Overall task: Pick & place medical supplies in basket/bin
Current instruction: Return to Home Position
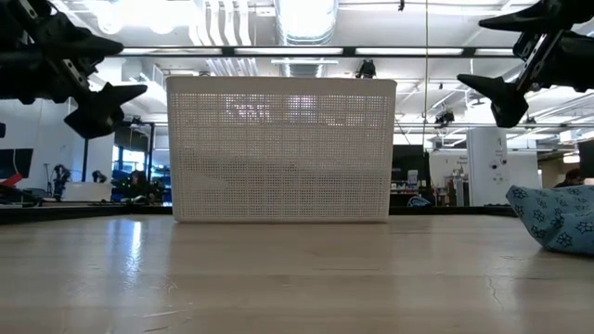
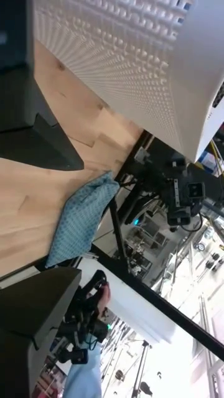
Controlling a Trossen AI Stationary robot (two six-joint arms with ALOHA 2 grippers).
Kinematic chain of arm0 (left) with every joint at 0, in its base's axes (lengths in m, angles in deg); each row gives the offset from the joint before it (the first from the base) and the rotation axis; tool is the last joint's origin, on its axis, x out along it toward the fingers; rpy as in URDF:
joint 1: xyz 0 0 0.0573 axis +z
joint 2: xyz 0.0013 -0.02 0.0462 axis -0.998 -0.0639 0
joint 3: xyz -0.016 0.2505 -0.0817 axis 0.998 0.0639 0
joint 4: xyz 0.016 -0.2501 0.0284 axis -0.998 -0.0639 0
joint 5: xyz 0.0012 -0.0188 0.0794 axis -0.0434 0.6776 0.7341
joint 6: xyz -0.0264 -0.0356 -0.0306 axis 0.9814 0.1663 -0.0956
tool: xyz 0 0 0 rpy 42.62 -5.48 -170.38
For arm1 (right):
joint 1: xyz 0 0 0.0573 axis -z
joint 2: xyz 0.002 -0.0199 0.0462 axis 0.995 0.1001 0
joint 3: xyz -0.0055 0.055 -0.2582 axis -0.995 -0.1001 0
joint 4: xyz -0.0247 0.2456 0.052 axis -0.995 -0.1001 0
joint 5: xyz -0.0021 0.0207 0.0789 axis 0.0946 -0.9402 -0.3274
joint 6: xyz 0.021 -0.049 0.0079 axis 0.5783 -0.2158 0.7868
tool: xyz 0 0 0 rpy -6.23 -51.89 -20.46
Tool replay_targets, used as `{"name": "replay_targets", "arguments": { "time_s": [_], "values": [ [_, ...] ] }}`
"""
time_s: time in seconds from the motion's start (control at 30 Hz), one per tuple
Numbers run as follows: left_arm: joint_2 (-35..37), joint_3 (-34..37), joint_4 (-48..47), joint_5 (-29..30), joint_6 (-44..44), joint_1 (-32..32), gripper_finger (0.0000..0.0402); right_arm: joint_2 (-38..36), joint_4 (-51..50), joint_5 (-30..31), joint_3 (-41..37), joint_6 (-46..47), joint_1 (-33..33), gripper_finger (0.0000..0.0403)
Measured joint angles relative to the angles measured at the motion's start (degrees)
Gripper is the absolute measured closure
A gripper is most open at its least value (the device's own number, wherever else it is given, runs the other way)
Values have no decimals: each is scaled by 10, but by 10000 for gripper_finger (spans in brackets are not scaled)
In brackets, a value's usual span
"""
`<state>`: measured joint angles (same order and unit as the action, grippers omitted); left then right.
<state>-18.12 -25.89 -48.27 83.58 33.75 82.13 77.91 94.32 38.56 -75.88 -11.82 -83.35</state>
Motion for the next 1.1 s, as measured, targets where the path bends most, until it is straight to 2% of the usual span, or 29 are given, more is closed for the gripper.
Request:
{"name": "replay_targets", "arguments": {
  "time_s": [0.13,0.73,1.1],
  "values": [
    [-4,-1,1,0,0,1,156,0,0,0,0,0,0,62],
    [-171,0,-4,0,0,1,156,13,-6,0,0,0,-4,58],
    [-247,0,-4,0,0,1,156,12,-6,0,0,0,-4,58]
  ]
}}
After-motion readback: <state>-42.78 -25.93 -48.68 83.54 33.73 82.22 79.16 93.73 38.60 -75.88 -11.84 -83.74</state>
